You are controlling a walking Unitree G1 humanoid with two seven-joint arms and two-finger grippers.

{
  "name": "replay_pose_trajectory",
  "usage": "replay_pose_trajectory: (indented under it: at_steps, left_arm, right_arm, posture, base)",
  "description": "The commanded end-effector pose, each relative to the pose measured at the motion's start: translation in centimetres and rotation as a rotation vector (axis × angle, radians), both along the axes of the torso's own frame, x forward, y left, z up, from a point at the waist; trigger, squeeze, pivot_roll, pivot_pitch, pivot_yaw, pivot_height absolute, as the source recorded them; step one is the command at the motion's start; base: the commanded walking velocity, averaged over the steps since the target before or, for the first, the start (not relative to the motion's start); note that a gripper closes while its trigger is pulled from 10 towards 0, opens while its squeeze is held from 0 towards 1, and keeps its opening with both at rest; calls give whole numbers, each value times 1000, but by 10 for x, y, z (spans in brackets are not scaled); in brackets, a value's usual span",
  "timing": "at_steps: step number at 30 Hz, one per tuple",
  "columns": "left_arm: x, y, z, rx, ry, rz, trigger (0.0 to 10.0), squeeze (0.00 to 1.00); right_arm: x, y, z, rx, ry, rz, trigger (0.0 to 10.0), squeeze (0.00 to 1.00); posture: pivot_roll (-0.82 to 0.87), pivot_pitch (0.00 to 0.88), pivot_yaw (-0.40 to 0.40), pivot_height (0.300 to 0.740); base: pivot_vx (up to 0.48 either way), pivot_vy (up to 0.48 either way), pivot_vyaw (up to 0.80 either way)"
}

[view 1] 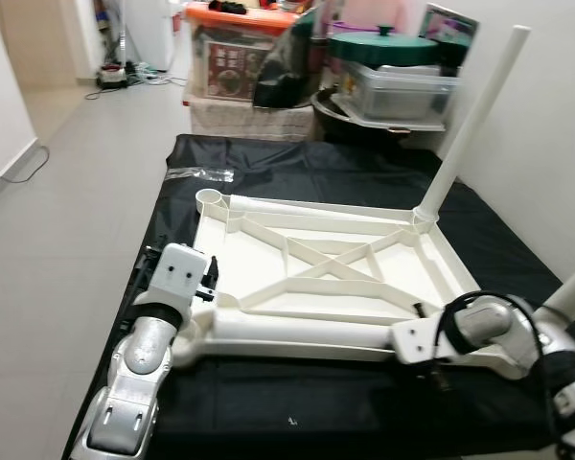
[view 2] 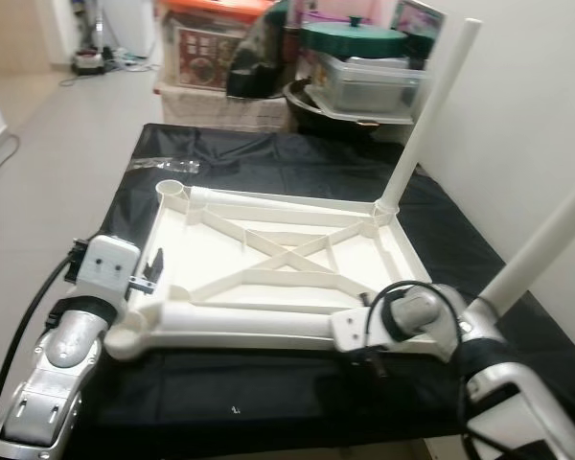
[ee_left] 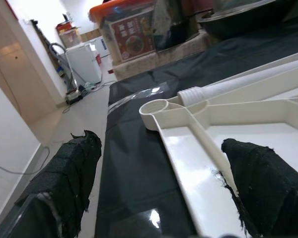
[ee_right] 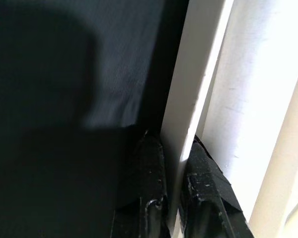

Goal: Building children table

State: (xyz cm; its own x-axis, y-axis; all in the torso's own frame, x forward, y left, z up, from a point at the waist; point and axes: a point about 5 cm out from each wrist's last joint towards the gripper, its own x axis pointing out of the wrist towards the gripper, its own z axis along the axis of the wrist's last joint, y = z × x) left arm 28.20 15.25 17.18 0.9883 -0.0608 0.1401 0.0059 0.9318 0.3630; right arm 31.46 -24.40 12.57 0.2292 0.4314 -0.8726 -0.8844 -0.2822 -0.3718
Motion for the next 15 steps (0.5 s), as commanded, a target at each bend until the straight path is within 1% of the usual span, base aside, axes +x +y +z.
replay_pose_trajectory:
  at_steps: [1, 2, 3, 4, 5, 6, 7, 8, 9, 10, 11, 12, 13, 14, 15]
  left_arm:
    - [1, -4, -1, 18, -1, -13, 10000, 0]
    - [1, -4, -1, 18, -3, -13, 10000, 0]
    - [1, -4, -1, 18, -3, -13, 10000, 0]
    - [1, -5, 0, 18, -5, -13, 10000, 0]
    - [0, -5, 0, 18, -7, -12, 10000, 0]
    - [0, -5, 0, 18, -8, -11, 10000, 0]
    - [0, -5, 0, 18, -8, -11, 10000, 0]
    - [0, -4, 0, 17, -9, -10, 10000, 0]
    - [0, -4, 0, 17, -9, -10, 10000, 0]
    - [0, -4, 0, 16, -9, -9, 10000, 0]
    - [0, -4, 0, 16, -9, -9, 10000, 0]
    - [0, -4, 0, 15, -9, -10, 10000, 0]
    - [0, -4, 0, 15, -9, -10, 10000, 0]
    - [0, -4, 0, 14, -10, -10, 10000, 0]
    - [0, -4, 0, 14, -10, -10, 10000, 0]
  right_arm:
    - [5, -2, 11, -61, -80, 57, 0, 0]
    - [8, -6, 15, -85, -100, 41, 0, 0]
    - [8, -6, 15, -85, -100, 41, 0, 0]
    - [11, -8, 17, -84, -126, 18, 0, 0]
    - [15, -8, 17, -66, -156, -28, 5294, 0]
    - [17, -8, 16, -51, -174, -56, 10000, 55]
    - [17, -8, 16, -51, -174, -56, 10000, 55]
    - [19, -6, 17, -17, -184, -83, 10000, 55]
    - [19, -6, 17, -17, -184, -83, 10000, 55]
    - [20, -3, 17, 35, -165, -108, 10000, 1000]
    - [20, -3, 17, 35, -165, -108, 10000, 1000]
    - [21, -2, 20, 85, -146, -128, 10000, 1000]
    - [21, -2, 20, 85, -146, -128, 10000, 1000]
    - [22, -1, 24, 119, -134, -136, 10000, 1000]
    - [22, -1, 24, 119, -134, -136, 10000, 1000]
  posture:
    - [45, 0, -143, 740]
    - [47, 0, -146, 740]
    - [47, 0, -146, 740]
    - [51, 0, -148, 740]
    - [53, 0, -149, 740]
    - [53, 0, -149, 740]
    - [53, 0, -149, 740]
    - [53, 0, -149, 740]
    - [53, 0, -149, 740]
    - [49, 0, -149, 740]
    - [49, 0, -149, 740]
    - [49, 0, -148, 740]
    - [49, 0, -148, 740]
    - [52, 0, -151, 740]
    - [52, 0, -151, 740]
  base:
    - [0, 0, 0]
    - [0, 0, 0]
    - [0, 0, 0]
    - [0, 0, 0]
    - [0, 0, 0]
    - [0, 0, 0]
    - [0, 0, 0]
    - [0, 0, 0]
    - [0, 0, 0]
    - [0, 0, 0]
    - [0, 0, 0]
    - [0, 0, 0]
    - [0, 0, 0]
    - [0, 0, 0]
    - [0, 0, 0]
